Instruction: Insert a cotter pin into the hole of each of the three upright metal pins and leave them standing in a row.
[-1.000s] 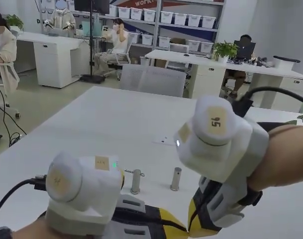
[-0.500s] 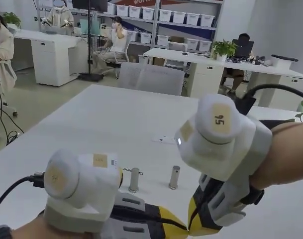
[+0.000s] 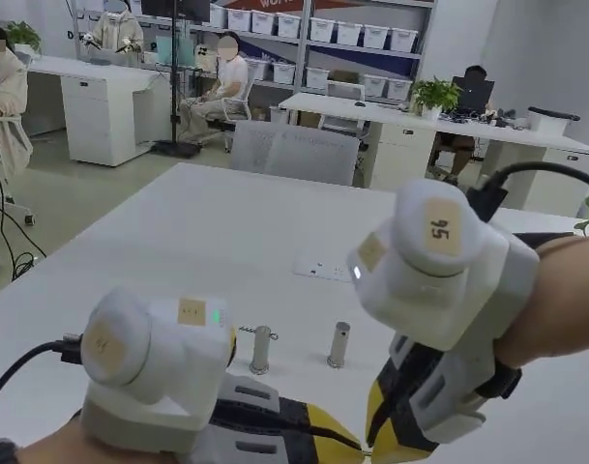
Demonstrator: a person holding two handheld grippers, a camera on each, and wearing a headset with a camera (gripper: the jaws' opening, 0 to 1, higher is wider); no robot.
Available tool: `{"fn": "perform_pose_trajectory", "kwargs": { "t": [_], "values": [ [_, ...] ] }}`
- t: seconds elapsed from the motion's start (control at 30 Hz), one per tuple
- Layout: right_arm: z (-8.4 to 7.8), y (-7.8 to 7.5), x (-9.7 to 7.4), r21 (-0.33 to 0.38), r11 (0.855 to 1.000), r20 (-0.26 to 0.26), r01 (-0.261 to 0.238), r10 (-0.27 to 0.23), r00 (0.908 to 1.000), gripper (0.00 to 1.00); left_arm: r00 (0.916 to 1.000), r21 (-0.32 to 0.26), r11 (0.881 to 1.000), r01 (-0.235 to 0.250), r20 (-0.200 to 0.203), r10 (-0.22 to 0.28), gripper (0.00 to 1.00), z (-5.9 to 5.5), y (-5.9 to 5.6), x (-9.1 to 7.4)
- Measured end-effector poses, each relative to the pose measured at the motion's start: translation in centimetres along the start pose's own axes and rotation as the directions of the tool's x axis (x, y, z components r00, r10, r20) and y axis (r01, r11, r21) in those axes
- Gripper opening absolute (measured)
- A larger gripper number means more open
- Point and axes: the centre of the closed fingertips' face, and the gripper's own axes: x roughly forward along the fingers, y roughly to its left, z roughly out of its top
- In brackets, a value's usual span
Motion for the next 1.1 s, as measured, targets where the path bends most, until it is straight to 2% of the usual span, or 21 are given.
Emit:
{"fn": "perform_pose_trajectory", "kwargs": {
  "t": [0.1,0.27,0.37,0.47,0.53,0.87,1.1],
  "values": [
    [-0.5,-0.1,-0.3,0.014,1.000,0.008,-0.004,0.004,1.0000,0.09,1.0000,0.002,1.000,-0.002,0.000,0.002,0.00,0.0,0.0,-0.1],
    [-0.8,0.1,-0.2,0.048,0.998,0.038,-0.049,0.047,0.9982,0.10,1.0000,0.010,1.000,0.008,0.002,-0.008,0.00,0.1,-0.1,-0.3],
    [-0.6,0.4,-0.1,0.063,0.994,0.068,-0.085,0.081,0.9944,0.11,0.9999,0.017,1.000,0.016,0.005,-0.016,0.00,0.2,-0.4,-0.4],
    [0.0,0.8,-0.2,0.077,0.988,0.105,-0.132,0.124,0.9867,0.11,0.9996,0.024,0.999,0.026,0.009,-0.027,0.00,0.4,-0.7,-0.4],
    [0.1,0.8,-0.2,0.083,0.986,0.116,-0.145,0.135,0.9841,0.11,0.9995,0.032,0.999,0.030,0.007,-0.030,0.00,0.4,-0.8,-0.4],
    [-0.1,1.3,0.3,0.089,0.978,0.110,-0.188,0.178,0.9779,0.10,0.9988,0.061,0.997,0.045,0.013,-0.046,0.00,0.8,-1.1,-0.6],
    [-0.1,1.6,0.4,0.085,0.973,0.111,-0.214,0.204,0.9725,0.08,0.9983,0.082,0.995,0.058,0.003,-0.059,0.00,0.9,-1.4,-0.5]
  ]
}}
